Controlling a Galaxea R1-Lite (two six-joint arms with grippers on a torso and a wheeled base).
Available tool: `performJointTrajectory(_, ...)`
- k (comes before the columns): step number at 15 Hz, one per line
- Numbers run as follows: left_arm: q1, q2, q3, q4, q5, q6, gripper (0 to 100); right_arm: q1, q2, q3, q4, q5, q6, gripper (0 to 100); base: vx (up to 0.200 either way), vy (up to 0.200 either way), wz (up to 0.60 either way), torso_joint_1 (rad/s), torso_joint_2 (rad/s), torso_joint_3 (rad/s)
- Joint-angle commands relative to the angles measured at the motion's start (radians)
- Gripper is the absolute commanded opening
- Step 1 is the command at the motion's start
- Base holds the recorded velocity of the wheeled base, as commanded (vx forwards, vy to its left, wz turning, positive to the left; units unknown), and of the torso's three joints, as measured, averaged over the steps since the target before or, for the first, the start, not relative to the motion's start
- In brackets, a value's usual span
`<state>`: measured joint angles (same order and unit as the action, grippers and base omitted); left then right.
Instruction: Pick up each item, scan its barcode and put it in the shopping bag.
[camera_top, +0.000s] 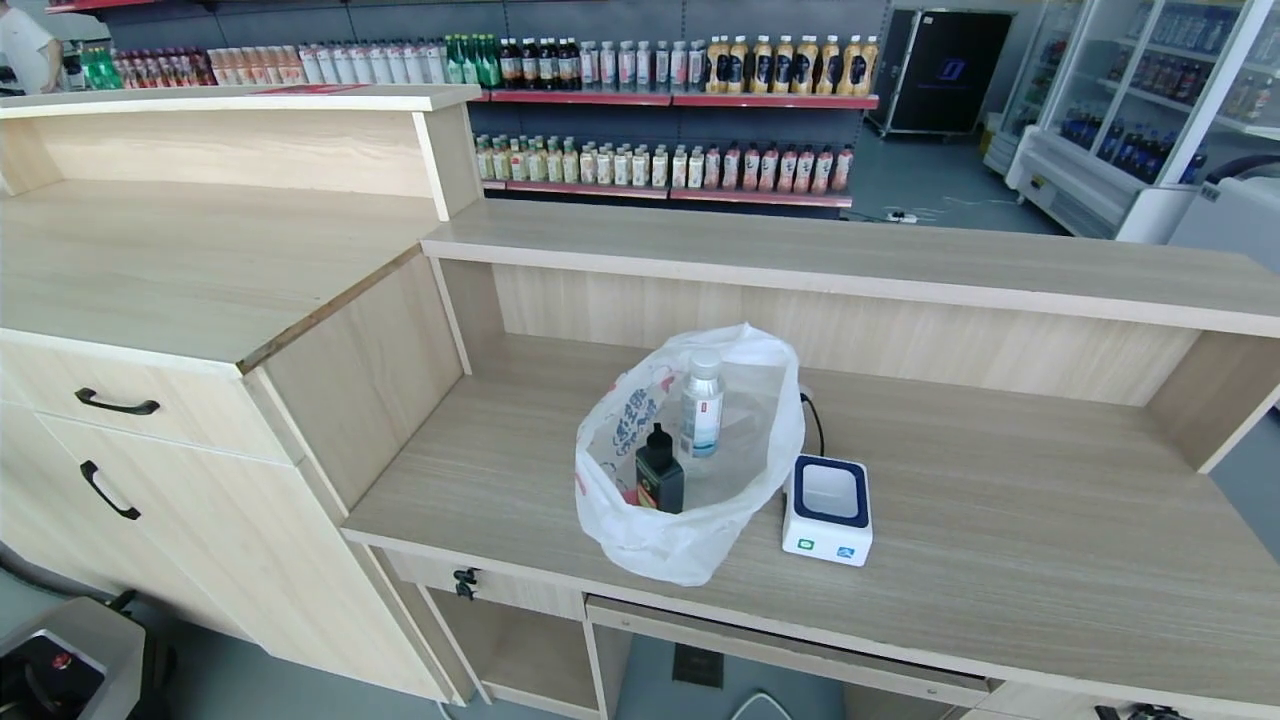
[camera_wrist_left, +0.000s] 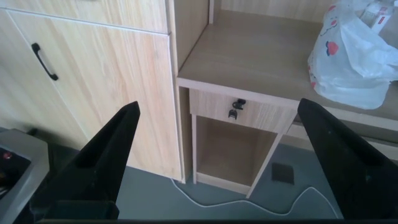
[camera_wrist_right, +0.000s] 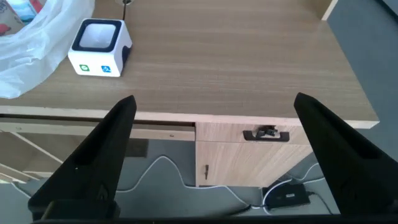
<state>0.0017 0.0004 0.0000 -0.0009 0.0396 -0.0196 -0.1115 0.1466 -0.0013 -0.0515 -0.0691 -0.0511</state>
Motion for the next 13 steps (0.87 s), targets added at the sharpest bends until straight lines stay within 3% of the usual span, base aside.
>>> performJointTrajectory(1,0.000,0.000,0.000,-0.001,0.000,0.000,100,0.015,-0.047,0.001,0.001,0.000,-0.001,100,0.000,0.000,0.00,0.000,0.00,0.000)
performJointTrajectory(13,0.000,0.000,0.000,-0.001,0.000,0.000,100,0.058,-0.059,0.001,0.050,-0.004,0.068,100,0.000,0.000,0.00,0.000,0.00,0.000)
